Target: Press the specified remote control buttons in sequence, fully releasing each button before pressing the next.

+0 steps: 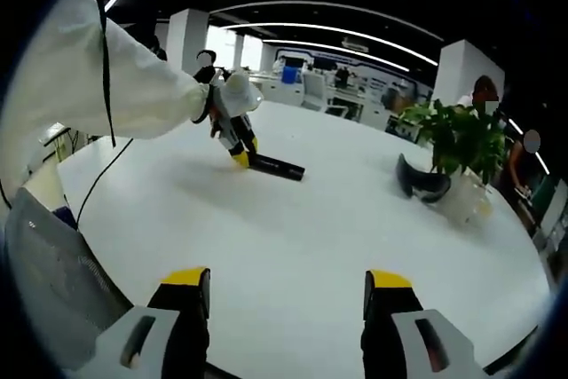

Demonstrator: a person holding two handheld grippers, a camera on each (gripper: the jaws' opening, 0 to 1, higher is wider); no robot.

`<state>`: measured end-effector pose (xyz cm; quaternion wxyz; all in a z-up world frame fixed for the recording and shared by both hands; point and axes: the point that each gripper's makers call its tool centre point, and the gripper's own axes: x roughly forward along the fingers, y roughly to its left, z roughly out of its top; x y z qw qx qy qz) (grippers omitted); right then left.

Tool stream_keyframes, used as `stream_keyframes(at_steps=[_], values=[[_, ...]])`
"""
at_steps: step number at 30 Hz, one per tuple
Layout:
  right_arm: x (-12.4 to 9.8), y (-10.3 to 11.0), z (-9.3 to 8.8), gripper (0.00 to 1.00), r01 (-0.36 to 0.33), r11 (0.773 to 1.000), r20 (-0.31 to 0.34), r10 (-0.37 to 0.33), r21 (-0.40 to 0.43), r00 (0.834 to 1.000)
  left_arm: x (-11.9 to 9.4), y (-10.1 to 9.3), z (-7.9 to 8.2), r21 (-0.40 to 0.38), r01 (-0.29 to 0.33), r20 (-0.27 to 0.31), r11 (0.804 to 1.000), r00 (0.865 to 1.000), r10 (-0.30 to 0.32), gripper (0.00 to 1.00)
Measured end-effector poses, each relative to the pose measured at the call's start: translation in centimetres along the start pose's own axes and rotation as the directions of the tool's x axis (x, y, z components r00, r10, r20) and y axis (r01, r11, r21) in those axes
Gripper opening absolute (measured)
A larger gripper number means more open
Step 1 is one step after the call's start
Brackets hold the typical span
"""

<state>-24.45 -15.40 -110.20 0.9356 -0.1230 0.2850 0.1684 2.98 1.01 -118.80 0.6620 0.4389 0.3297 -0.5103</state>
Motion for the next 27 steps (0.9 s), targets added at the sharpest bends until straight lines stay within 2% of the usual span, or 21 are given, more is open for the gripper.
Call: stream_keyframes(at_steps=[3, 6, 9, 13, 19, 23, 24, 27], values=[[-0.1, -0.2, 0.2, 0.69, 0.009, 1.000, 0.013, -0.009, 0.000, 1.000, 0.0, 0.1, 0.1, 0.056, 0.008, -0.030, 0.998, 1.000, -0.006, 0.24], [-0.1, -0.1, 0.1, 0.69, 0.006, 1.000, 0.009, -0.007, 0.005, 1.000, 0.1, -0.1, 0.2, 0.072, 0.032, -0.039, 0.997, 0.999, -0.029, 0.24], [0.0, 0.1, 0.1, 0.69, 0.000, 1.000, 0.008, 0.000, -0.002, 1.000, 0.1, 0.0, 0.0, 0.034, 0.042, -0.030, 0.999, 0.999, -0.041, 0.25], [-0.1, 0.1, 0.2, 0.69, -0.001, 1.000, 0.008, 0.001, -0.001, 1.000, -0.1, 0.1, 0.1, 0.032, 0.001, -0.016, 0.999, 1.000, -0.001, 0.28], [-0.2, 0.0, 0.4, 0.69, 0.002, 1.000, 0.022, -0.002, 0.003, 1.000, -0.4, 1.1, -0.3, -0.056, -0.107, -0.005, 0.993, 0.994, 0.106, 0.40], [-0.3, -0.1, 0.7, 0.70, 0.006, 1.000, 0.036, -0.006, 0.005, 0.999, -1.0, 1.1, -1.0, -0.137, -0.131, -0.005, 0.982, 0.991, 0.132, 0.55], [-0.4, -0.1, 0.7, 0.70, 0.007, 1.000, 0.039, -0.007, 0.005, 0.999, -1.2, 0.8, -1.1, -0.155, -0.121, -0.004, 0.980, 0.993, 0.122, 0.55], [-0.7, -0.4, 1.2, 0.70, 0.017, 1.000, 0.065, -0.018, 0.011, 0.998, -2.4, 0.7, -1.1, -0.200, -0.160, 0.034, 0.967, 0.985, 0.170, 0.59]])
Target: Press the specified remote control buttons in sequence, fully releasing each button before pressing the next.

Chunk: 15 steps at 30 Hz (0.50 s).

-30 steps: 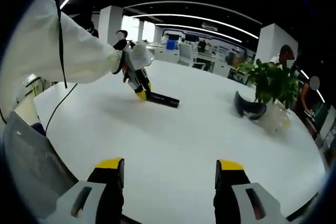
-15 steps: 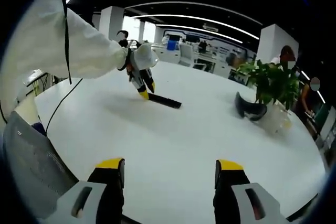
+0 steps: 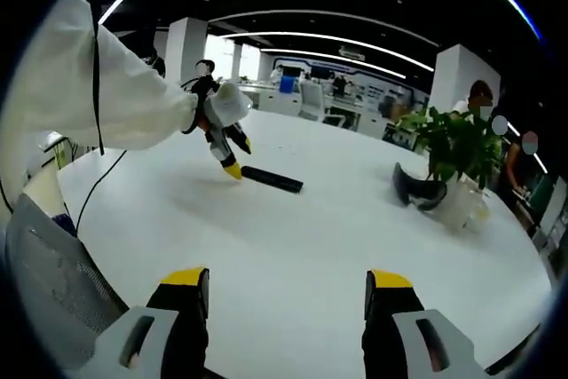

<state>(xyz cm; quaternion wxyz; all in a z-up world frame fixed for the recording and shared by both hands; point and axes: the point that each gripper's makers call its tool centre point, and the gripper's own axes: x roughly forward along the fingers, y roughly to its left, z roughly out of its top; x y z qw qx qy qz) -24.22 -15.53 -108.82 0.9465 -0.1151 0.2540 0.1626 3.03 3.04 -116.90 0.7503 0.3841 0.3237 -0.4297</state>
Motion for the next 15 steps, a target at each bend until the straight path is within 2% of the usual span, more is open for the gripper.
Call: stream_keyframes(at_steps=[1, 3, 5, 7, 11, 13, 15], values=[[0.0, -0.1, 0.1, 0.71, 0.004, 1.000, 0.005, -0.004, 0.003, 1.000, -0.6, -0.4, 0.2, -0.040, 0.003, 0.020, 0.999, 1.000, -0.002, 0.65], [-0.1, -0.2, 0.3, 0.72, 0.008, 1.000, 0.017, -0.008, 0.006, 1.000, -1.3, -0.3, 0.8, -0.080, -0.028, 0.080, 0.996, 0.996, 0.034, 0.77], [-0.2, -0.2, 0.4, 0.72, 0.005, 1.000, 0.027, -0.005, 0.010, 1.000, -2.5, -0.8, 0.9, -0.138, -0.028, 0.100, 0.990, 0.994, 0.042, 0.77], [-0.3, -0.2, 0.7, 0.72, 0.001, 1.000, 0.044, -0.002, 0.012, 0.999, -3.6, -1.1, 1.3, -0.175, -0.035, 0.153, 0.984, 0.986, 0.063, 0.79], [-0.4, -0.2, 1.1, 0.75, 0.004, 1.000, 0.061, -0.004, 0.013, 0.998, -5.8, -2.0, 1.6, -0.279, -0.032, 0.224, 0.960, 0.970, 0.098, 0.87], [-0.4, -0.4, 1.0, 0.77, 0.009, 1.000, 0.059, -0.009, 0.012, 0.998, -7.0, -2.9, 1.7, -0.323, 0.000, 0.268, 0.946, 0.959, 0.092, 0.94], [-0.4, -0.4, 1.2, 0.80, 0.011, 1.000, 0.068, -0.012, 0.013, 0.998, -8.3, -3.6, 1.5, -0.370, 0.006, 0.291, 0.929, 0.950, 0.110, 0.98]])
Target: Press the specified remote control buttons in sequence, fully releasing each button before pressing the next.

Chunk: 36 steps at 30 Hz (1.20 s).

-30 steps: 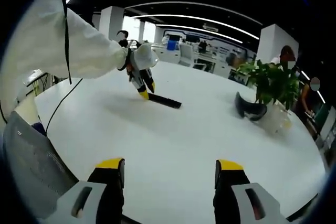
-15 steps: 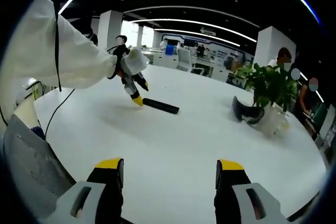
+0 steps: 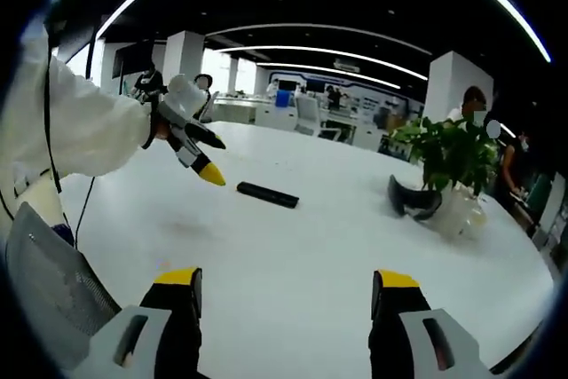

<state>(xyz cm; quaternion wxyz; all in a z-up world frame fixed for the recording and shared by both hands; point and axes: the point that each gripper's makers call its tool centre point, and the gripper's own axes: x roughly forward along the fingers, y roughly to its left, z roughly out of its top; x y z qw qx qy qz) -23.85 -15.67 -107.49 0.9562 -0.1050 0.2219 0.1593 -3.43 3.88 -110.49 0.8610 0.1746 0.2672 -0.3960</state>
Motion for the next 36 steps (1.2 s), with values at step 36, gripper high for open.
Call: stream_keyframes(at_steps=[36], values=[[-2.0, -2.8, 0.9, 0.95, 0.134, 0.990, 0.083, -0.138, 0.050, 0.987, -22.2, -6.5, -5.4, -0.378, -0.487, 0.288, 0.788, 0.747, 0.600, 1.00]])
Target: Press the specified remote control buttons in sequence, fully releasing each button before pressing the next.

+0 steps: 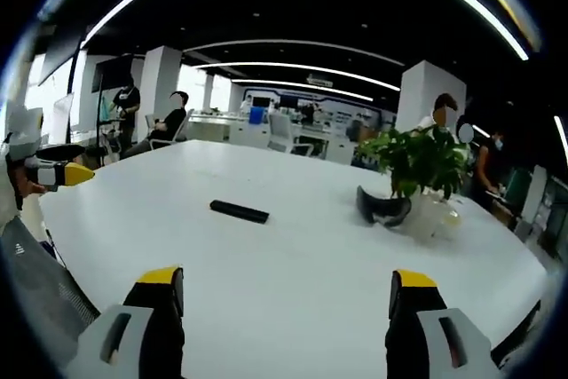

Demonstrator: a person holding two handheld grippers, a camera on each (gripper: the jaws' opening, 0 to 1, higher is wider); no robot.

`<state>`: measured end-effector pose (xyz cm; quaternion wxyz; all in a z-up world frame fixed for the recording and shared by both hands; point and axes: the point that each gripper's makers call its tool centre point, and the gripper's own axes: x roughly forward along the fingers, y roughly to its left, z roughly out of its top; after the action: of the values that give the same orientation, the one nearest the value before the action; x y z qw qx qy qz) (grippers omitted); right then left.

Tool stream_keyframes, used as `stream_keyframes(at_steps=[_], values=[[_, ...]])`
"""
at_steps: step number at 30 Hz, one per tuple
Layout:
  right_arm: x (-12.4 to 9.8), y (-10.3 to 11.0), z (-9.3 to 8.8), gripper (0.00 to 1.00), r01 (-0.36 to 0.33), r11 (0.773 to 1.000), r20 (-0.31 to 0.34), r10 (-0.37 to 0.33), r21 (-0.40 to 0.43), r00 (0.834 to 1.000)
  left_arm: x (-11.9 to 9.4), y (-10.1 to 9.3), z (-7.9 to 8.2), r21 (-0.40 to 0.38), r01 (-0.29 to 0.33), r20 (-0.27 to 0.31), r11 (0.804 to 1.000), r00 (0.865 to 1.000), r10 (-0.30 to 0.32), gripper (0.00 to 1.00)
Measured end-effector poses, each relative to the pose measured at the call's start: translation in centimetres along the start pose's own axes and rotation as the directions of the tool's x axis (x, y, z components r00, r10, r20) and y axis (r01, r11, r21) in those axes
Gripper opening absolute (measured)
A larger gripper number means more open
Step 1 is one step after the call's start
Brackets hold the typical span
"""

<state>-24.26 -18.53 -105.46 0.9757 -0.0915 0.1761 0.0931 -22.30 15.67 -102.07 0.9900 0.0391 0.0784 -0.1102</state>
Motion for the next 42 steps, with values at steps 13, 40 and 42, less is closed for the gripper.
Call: stream_keyframes(at_steps=[13, 40, 42], values=[[-0.1, 1.0, -2.0, 0.87, -0.036, 0.999, -0.044, 0.034, -0.035, 0.998, -0.8, -0.6, -0.7, 0.018, -0.017, 0.028, 1.000, 0.999, 0.017, 1.00], [-0.1, 1.9, -2.5, 0.88, -0.087, 0.996, -0.055, 0.086, -0.021, 0.995, -1.1, 0.5, -2.4, 0.006, -0.072, -0.047, 0.997, 0.996, 0.073, 1.00], [0.0, 1.9, -2.6, 0.87, -0.090, 0.996, -0.055, 0.088, -0.021, 0.995, -1.1, 0.5, -2.3, 0.003, -0.073, -0.044, 0.997, 0.996, 0.073, 1.00]])
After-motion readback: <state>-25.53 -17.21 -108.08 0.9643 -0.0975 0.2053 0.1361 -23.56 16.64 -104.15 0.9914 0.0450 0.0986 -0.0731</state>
